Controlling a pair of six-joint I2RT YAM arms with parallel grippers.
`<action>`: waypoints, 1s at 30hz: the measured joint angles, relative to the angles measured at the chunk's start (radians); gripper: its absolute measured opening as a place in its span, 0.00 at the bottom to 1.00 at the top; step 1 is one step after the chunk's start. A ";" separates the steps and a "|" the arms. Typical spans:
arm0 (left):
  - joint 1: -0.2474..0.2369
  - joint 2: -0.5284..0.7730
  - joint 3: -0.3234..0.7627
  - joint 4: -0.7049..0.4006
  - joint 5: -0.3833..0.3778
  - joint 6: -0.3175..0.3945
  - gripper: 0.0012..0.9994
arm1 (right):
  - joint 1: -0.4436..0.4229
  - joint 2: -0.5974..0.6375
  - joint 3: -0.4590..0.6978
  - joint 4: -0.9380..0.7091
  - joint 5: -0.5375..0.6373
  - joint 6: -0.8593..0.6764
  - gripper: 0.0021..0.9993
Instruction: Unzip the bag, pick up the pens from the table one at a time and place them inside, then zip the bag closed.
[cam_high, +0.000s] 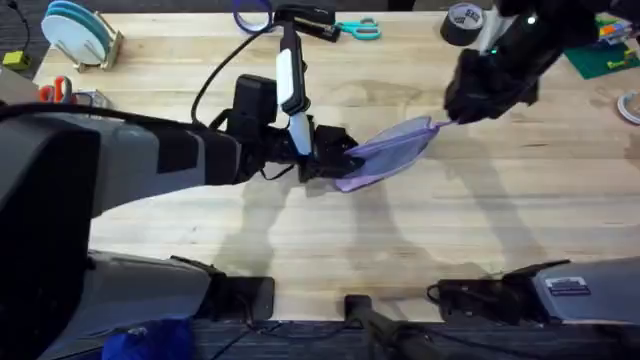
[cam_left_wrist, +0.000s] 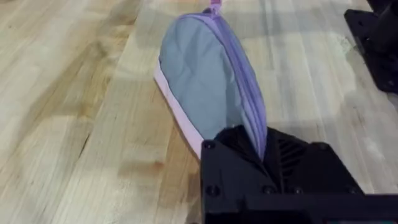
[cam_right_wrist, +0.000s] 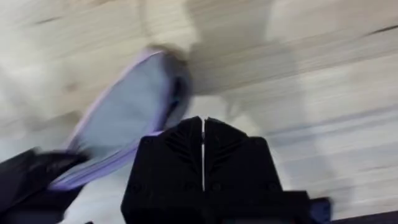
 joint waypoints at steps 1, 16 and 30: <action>0.001 0.000 0.000 0.000 0.000 0.000 0.04 | -0.014 0.000 0.000 0.004 0.016 -0.010 0.03; 0.001 0.000 0.000 0.000 -0.003 0.000 0.04 | -0.123 0.000 -0.063 0.180 0.120 -0.062 0.03; 0.001 0.000 0.000 0.000 -0.003 0.000 0.04 | -0.123 -0.121 -0.063 0.079 0.121 -0.145 0.03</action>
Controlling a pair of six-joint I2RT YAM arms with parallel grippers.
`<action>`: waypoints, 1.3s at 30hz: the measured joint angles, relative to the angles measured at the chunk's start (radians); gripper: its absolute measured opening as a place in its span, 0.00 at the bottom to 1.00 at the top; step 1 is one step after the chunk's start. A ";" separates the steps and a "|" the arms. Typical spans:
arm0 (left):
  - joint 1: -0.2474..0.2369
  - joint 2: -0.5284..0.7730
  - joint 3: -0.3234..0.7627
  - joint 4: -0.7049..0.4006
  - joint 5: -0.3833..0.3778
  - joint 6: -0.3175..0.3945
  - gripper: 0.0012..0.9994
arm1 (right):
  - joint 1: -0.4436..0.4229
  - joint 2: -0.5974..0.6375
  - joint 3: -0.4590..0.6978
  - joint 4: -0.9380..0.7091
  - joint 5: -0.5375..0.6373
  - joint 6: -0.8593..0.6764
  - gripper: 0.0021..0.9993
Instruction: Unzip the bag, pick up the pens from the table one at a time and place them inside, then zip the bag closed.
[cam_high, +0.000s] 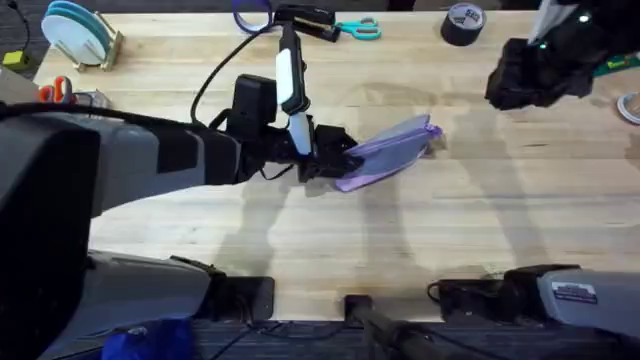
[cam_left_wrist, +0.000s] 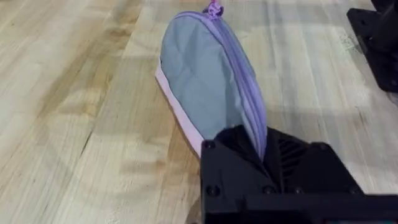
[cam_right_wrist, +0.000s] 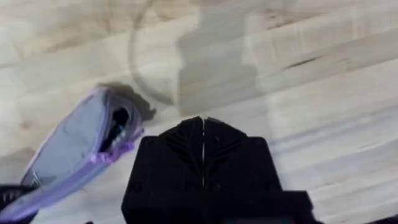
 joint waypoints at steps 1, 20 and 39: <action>0.000 0.000 0.000 0.000 0.000 0.000 0.04 | 0.000 -0.013 0.000 -0.011 0.000 -0.005 0.03; 0.000 0.000 0.000 0.000 0.000 0.004 0.08 | 0.000 -0.215 0.000 -0.138 0.000 -0.028 1.00; 0.001 0.000 0.000 -0.001 -0.005 0.004 0.99 | 0.000 -0.215 0.000 -0.150 0.000 -0.036 1.00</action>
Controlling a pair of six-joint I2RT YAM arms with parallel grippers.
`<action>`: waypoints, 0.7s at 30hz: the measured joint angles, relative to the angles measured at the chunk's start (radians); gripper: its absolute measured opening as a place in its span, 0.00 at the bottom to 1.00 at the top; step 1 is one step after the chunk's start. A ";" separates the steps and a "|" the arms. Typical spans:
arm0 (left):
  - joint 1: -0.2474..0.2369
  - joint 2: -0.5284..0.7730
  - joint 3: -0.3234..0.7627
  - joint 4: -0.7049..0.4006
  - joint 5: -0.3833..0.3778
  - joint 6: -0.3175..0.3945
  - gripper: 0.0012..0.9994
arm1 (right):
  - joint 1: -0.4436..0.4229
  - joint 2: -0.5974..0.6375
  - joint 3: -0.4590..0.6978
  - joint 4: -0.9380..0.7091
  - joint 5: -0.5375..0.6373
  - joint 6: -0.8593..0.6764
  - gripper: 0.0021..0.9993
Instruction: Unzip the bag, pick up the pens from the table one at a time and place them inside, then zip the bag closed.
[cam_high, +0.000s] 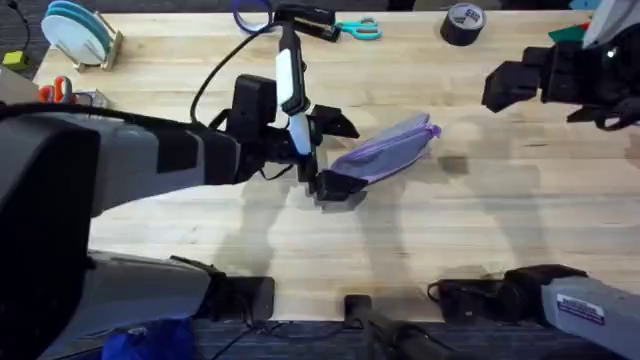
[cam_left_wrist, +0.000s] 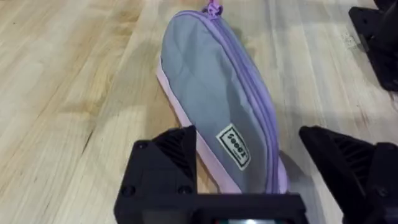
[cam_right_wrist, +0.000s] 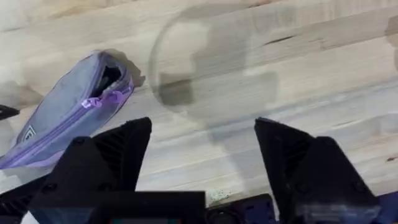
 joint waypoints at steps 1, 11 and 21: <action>0.000 0.000 0.000 0.001 0.000 -0.001 0.99 | 0.000 0.000 0.000 0.000 0.000 -0.008 1.00; -0.006 -0.090 0.187 -0.157 -0.100 -0.158 0.99 | 0.000 0.000 0.000 0.008 0.000 -0.077 1.00; -0.126 -0.191 0.392 -0.607 -0.297 -0.178 0.99 | 0.000 0.000 0.000 0.064 0.000 -0.105 1.00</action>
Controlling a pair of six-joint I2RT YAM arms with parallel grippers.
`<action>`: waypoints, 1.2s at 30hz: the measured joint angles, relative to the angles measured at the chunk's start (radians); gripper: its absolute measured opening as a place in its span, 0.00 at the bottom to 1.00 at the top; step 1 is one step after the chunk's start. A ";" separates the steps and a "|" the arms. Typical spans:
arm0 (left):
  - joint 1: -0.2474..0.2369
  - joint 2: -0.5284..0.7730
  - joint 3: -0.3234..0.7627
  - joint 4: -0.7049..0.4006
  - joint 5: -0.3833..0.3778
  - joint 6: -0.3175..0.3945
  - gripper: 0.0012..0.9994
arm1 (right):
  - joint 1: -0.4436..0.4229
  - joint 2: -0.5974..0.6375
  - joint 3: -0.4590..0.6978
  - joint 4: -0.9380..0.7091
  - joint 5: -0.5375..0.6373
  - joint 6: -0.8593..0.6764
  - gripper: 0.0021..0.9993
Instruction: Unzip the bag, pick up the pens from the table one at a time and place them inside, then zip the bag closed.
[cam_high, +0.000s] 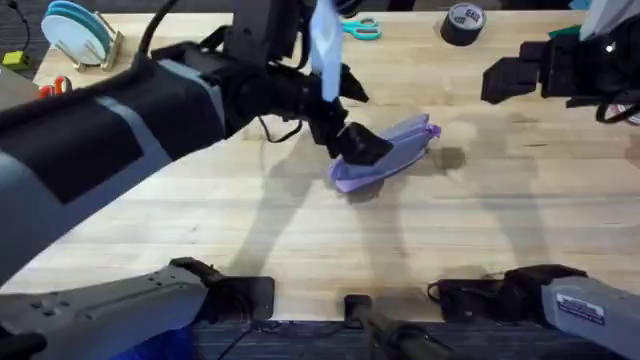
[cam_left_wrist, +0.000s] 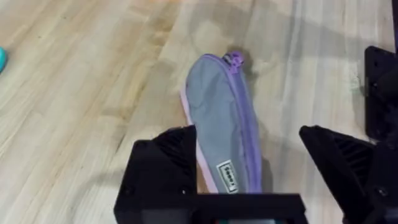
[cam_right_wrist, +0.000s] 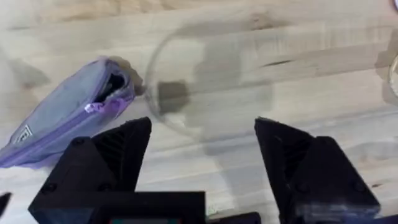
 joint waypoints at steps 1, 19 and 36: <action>-0.015 0.000 0.015 -0.019 -0.016 0.000 0.99 | 0.000 0.000 0.000 0.005 0.000 -0.001 1.00; -0.129 0.000 0.063 -0.074 -0.172 -0.007 1.00 | 0.000 0.000 0.000 0.027 0.000 -0.003 1.00; -0.210 0.180 0.064 -0.036 -0.232 0.020 1.00 | 0.000 0.000 0.000 0.027 0.000 -0.004 1.00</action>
